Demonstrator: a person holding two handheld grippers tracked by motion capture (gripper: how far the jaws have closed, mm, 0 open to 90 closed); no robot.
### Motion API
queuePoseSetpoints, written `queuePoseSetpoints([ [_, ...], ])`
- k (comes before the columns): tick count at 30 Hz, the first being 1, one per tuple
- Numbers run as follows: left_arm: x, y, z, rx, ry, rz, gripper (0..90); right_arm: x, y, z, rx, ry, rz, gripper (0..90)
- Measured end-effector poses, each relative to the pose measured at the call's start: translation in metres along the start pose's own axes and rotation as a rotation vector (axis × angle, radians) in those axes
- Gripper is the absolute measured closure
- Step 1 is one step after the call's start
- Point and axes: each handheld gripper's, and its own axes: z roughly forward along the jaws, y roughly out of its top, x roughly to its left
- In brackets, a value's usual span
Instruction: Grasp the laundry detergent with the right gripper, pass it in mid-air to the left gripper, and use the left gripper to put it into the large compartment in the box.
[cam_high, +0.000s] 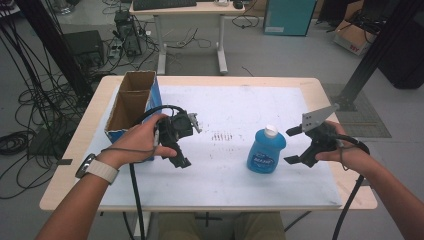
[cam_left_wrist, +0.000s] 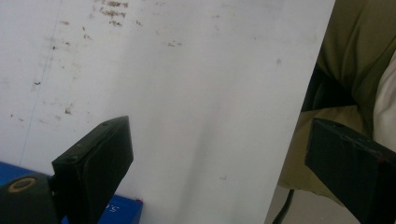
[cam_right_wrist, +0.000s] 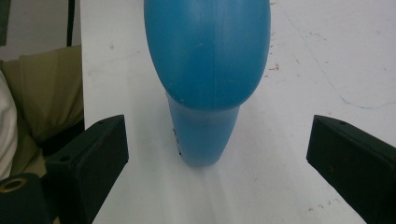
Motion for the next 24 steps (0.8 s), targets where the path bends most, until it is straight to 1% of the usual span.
queuePoseSetpoints([
  [6,0.0001,0.0001,0.0,-0.001,0.0,-0.001,8.2,0.0005,0.0005,0.0007,0.0,0.0,0.003,5.5],
  [8,0.0,0.0001,0.0001,0.001,0.0,-0.002,8.2,0.0001,0.0007,0.0006,0.013,-0.001,0.008,5.7],
  [13,0.0,-0.0002,0.0002,0.001,0.002,0.0,8.2,-0.0004,0.0014,0.0,0.008,-0.001,0.008,5.8],
  [17,-0.0002,-0.0005,0.0013,-0.007,0.001,-0.002,8.2,0.0002,0.0015,0.0004,0.018,0.011,0.015,6.4],
  [24,-0.0002,-0.0009,0.0011,0.002,0.0,0.001,8.2,0.0015,0.0009,0.0001,0.021,0.01,0.017,6.5],
])
